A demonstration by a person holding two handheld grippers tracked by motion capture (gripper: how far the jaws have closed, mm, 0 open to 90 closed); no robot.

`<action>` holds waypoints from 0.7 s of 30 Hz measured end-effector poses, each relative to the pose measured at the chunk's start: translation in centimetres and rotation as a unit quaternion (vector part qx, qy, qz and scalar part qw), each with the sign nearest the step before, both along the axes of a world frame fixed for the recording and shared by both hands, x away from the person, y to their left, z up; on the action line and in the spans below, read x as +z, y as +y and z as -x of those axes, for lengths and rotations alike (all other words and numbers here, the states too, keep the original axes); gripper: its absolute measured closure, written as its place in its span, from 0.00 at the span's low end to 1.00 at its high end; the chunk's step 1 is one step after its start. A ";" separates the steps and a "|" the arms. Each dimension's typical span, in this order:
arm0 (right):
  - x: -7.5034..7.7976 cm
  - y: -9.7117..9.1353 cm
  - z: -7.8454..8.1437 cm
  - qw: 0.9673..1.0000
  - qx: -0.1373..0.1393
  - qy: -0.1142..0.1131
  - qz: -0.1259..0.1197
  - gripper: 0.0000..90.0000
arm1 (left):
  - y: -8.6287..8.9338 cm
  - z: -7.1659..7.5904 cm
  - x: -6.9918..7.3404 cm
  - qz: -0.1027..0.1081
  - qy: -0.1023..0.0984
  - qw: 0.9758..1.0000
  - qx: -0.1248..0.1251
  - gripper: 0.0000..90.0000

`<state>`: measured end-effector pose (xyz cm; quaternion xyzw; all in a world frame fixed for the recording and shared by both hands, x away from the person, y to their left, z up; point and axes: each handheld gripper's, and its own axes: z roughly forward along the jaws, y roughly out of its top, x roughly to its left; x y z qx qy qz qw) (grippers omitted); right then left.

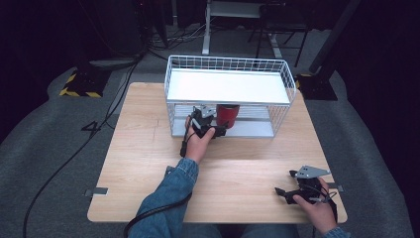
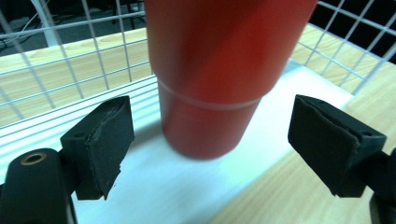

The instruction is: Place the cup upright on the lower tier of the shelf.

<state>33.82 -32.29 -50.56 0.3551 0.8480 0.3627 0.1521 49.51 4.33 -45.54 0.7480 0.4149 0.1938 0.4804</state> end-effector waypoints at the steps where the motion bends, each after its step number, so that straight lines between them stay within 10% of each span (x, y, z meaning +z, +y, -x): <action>1: 0.0 0.0 0.0 1.000 0.000 0.000 0.000 0.07 | 0.6 0.6 0.4 0.002 0.009 1.000 -0.004 0.17; 21: 0.0 0.0 0.0 1.000 0.000 0.000 0.000 0.07 | 4.6 8.1 4.3 -0.005 -0.016 0.999 -0.032 0.17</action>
